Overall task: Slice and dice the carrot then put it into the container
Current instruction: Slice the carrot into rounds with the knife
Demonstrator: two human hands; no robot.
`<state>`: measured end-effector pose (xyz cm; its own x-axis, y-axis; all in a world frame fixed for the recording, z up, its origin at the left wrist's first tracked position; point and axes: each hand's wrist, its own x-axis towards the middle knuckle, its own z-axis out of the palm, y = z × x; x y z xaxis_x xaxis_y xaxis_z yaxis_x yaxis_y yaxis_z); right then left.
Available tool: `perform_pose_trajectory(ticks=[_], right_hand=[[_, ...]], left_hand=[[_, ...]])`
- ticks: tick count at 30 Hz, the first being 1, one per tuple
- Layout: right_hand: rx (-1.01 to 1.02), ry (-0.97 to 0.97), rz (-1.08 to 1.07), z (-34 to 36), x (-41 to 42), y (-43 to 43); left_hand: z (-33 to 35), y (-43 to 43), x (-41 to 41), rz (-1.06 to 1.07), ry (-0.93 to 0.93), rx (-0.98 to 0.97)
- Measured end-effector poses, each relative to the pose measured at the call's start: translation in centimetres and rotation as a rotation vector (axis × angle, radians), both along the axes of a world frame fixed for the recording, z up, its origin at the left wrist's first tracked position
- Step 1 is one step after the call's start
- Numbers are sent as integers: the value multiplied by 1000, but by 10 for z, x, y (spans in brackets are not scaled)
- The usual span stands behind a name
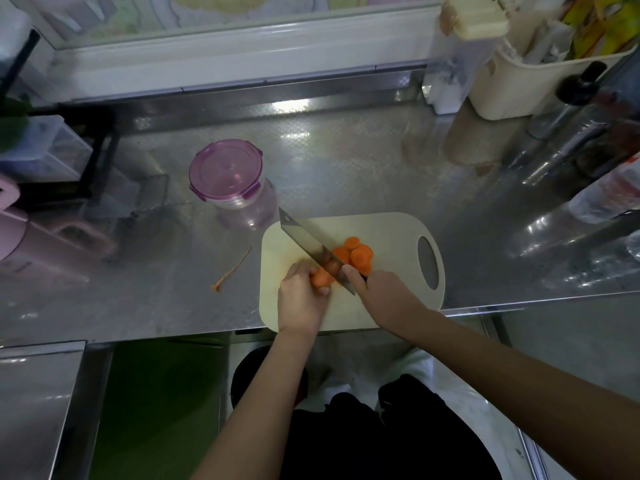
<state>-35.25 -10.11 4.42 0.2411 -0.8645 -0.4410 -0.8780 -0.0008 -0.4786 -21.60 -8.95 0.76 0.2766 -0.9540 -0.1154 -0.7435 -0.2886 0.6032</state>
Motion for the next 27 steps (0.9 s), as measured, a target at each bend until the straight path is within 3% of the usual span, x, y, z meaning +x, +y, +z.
perform_pose_trajectory(ticks=[5, 18, 27], right_hand=[[27, 59, 3, 2, 8, -4], [-166, 426, 558, 2, 35, -41], [-153, 436, 604, -3, 34, -36]], left_hand=[[-3, -2, 0, 8, 3, 10], [-1, -3, 1, 6, 9, 16], [3, -5, 0, 23, 1, 75]])
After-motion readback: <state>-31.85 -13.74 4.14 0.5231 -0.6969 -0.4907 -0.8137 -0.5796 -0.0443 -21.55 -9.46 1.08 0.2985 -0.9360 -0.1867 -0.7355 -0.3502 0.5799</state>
